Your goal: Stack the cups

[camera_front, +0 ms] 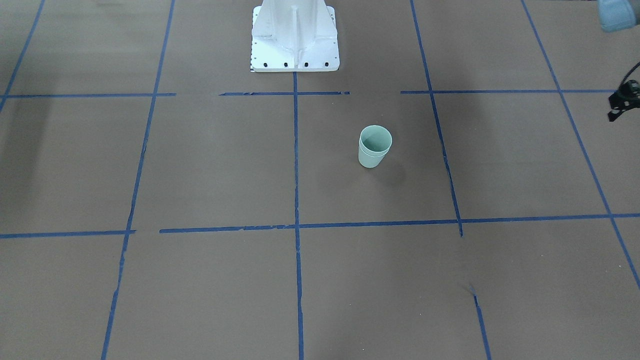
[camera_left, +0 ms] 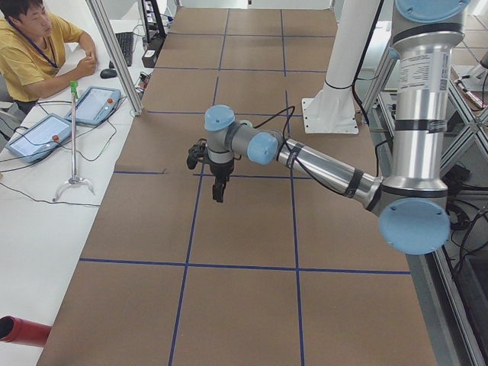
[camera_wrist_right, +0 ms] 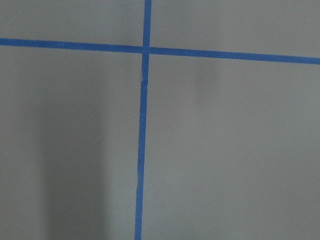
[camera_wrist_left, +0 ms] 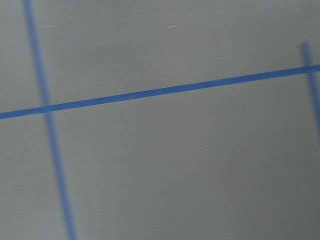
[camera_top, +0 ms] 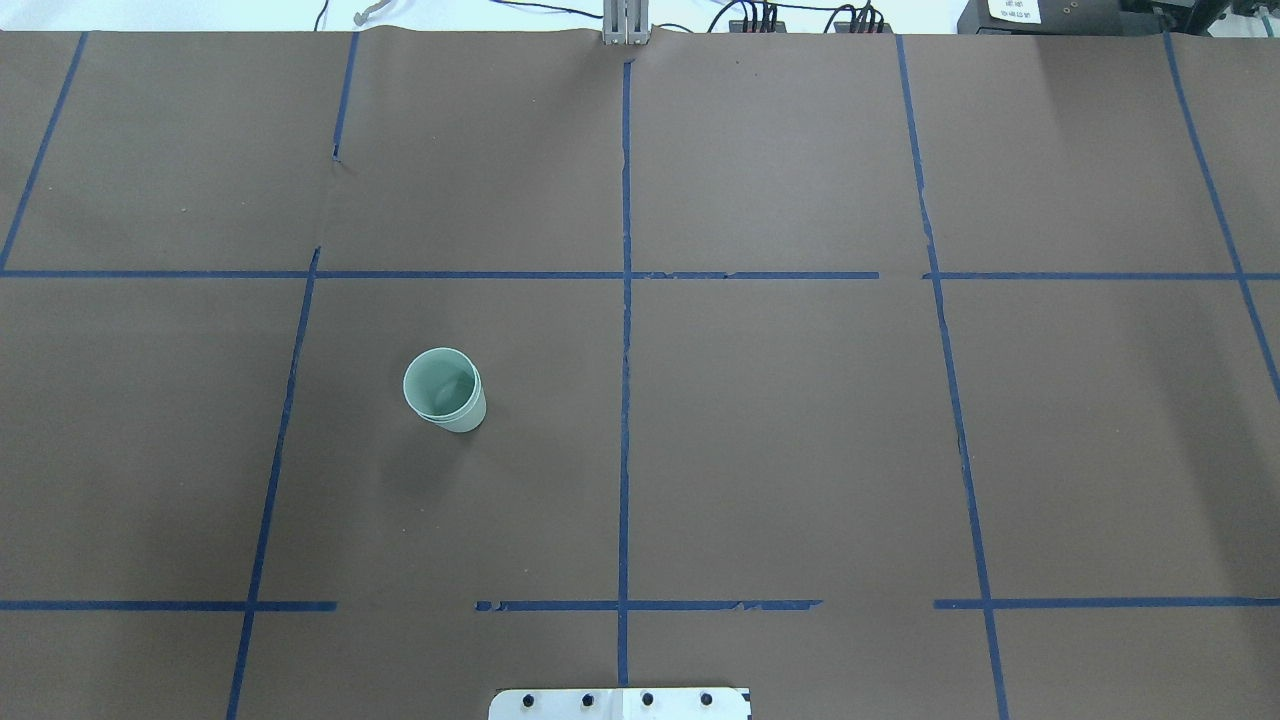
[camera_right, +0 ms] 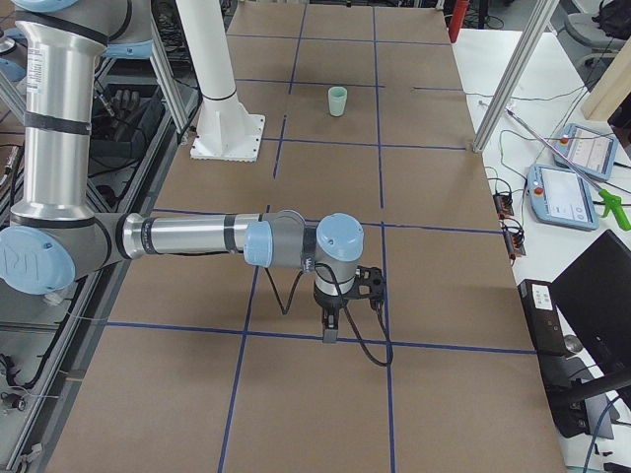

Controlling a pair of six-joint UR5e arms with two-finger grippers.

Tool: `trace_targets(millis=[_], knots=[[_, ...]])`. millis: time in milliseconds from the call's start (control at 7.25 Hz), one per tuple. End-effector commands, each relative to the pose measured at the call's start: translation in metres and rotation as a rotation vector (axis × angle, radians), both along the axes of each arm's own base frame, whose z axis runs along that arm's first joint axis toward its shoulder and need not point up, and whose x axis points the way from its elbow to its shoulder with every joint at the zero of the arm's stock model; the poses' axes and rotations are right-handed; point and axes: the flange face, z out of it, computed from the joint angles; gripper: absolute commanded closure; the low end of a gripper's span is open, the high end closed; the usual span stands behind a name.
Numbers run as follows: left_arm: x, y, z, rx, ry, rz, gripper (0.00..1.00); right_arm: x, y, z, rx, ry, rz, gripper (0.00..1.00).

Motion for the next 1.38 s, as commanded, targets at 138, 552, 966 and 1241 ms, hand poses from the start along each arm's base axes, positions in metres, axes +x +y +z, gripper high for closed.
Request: trace_targets(millis=[138,552,966,1241], knots=[[-0.061,0.021,0.068,-0.068,0.049,-0.023,0.00,0.000,0.000,0.000,-0.001,0.000,-0.001,0.00],[-0.055,0.022,0.064,-0.108,0.131,-0.073,0.00,0.000,0.000,0.000,0.001,0.000,0.001,0.00],[-0.054,0.022,0.062,-0.101,0.129,-0.070,0.00,0.000,0.000,0.000,0.001,0.000,0.001,0.00],[-0.055,0.021,0.057,-0.092,0.130,-0.069,0.00,0.000,0.000,0.000,0.001,0.000,0.001,0.00]])
